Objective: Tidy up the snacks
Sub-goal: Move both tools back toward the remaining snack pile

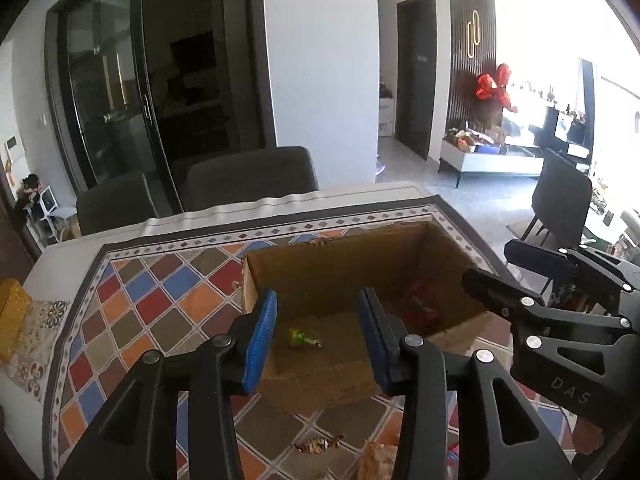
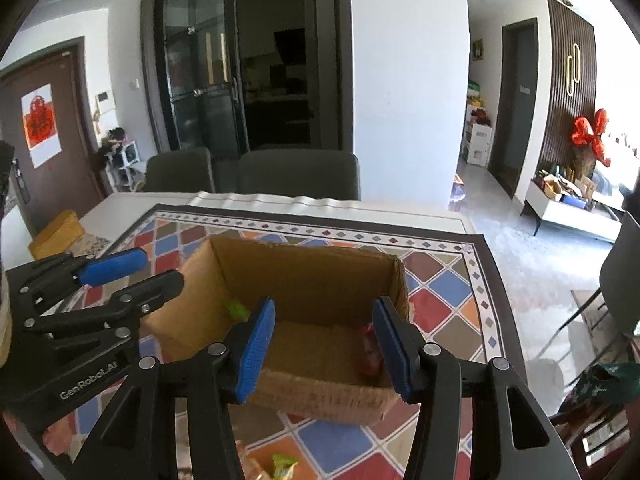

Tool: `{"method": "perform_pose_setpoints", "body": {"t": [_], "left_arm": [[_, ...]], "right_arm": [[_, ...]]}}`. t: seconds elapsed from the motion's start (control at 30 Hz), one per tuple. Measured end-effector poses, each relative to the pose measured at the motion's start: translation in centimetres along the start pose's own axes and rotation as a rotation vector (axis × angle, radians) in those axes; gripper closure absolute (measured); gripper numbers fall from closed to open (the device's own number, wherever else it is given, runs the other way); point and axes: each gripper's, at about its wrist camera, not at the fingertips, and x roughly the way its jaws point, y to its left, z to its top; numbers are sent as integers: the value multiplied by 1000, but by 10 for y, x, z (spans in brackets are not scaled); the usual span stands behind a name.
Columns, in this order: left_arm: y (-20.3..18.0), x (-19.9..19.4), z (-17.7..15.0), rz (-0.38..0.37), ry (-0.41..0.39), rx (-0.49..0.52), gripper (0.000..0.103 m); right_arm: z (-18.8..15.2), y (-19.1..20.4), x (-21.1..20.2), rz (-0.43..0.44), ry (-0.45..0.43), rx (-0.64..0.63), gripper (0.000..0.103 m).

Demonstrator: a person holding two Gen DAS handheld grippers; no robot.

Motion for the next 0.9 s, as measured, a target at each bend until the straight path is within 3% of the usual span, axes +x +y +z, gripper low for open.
{"method": "perform_pose_setpoints", "body": {"t": [0.27,0.47,0.9], "left_arm": [[-15,-50,-26,-9,-71,29,49],[-22,-74,-53,-17,-99,29,47],[-37,-99,-115,-62,-48,-1,42]], "right_arm": [[-25,8,-48,10,-62,-11,51],[-50,14,-74,7,-89,-22,50],[-102,16,-105,29,-64,-6,51]]}}
